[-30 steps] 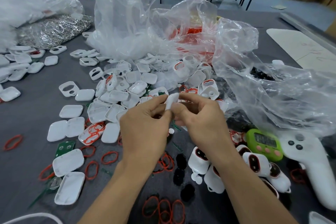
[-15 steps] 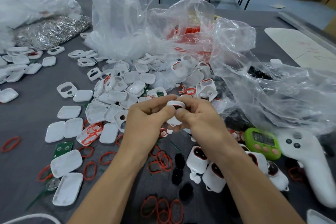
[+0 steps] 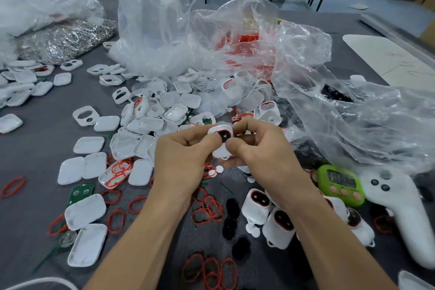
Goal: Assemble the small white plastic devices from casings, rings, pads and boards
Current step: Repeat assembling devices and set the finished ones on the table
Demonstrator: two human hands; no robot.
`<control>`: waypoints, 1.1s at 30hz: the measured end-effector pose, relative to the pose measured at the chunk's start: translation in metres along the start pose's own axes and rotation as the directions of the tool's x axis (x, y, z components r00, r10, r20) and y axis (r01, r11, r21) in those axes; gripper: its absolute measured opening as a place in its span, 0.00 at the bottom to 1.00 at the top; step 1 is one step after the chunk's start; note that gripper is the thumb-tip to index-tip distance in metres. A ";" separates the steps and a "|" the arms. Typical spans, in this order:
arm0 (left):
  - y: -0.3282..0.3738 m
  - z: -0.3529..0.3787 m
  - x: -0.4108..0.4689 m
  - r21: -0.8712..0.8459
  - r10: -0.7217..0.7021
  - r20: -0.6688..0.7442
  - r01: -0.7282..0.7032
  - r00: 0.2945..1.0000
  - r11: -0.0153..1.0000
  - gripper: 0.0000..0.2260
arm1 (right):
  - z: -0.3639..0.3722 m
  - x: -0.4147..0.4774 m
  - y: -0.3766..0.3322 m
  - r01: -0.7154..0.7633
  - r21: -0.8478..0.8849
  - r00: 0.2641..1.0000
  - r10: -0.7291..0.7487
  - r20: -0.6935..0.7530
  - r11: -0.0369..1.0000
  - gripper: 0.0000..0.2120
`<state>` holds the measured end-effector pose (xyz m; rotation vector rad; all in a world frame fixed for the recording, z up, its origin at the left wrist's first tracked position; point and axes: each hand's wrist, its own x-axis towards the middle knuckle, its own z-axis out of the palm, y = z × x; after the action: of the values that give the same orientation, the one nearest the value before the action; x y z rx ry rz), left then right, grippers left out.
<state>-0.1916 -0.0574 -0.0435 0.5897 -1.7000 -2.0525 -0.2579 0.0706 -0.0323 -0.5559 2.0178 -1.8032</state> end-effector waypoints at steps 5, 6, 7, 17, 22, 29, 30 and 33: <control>0.001 -0.002 0.000 -0.005 0.018 -0.008 -0.018 1.000 1.000 0.06 | 0.000 -0.003 -0.002 0.016 -0.024 0.999 -0.016 0.028 1.000 0.06; 0.002 -0.002 0.000 -0.015 0.013 0.012 -0.012 1.000 1.000 0.06 | 0.000 -0.004 -0.002 0.032 -0.049 0.999 -0.030 0.027 0.998 0.07; 0.002 -0.002 0.001 -0.027 0.008 0.030 -0.007 1.000 1.000 0.07 | 0.001 -0.005 -0.003 0.051 -0.075 0.999 -0.050 0.014 0.996 0.08; 0.004 -0.003 -0.002 -0.004 0.266 0.088 -0.266 0.960 0.964 0.22 | 0.002 -0.009 -0.003 0.309 -0.450 0.879 -0.432 -0.201 0.838 0.16; 0.003 -0.004 -0.002 -0.037 0.308 0.096 -0.306 0.947 0.951 0.15 | 0.004 -0.011 -0.004 0.365 -0.600 0.804 -0.565 -0.182 0.712 0.12; 0.004 -0.005 -0.003 -0.034 0.322 0.123 -0.320 0.939 0.947 0.17 | 0.002 -0.012 -0.001 0.412 -0.637 0.724 -0.658 -0.206 0.652 0.12; 0.004 -0.005 -0.003 -0.036 0.319 0.127 -0.317 0.939 0.948 0.17 | 0.002 -0.011 -0.001 0.415 -0.630 0.722 -0.659 -0.211 0.657 0.13; 0.006 -0.005 -0.004 -0.014 0.322 0.130 -0.323 0.938 0.946 0.17 | 0.001 -0.010 -0.001 0.426 -0.595 0.740 -0.641 -0.204 0.682 0.15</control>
<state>-0.1849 -0.0604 -0.0384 0.1632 -1.7442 -1.8820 -0.2487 0.0746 -0.0313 -1.1432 2.9060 -1.7621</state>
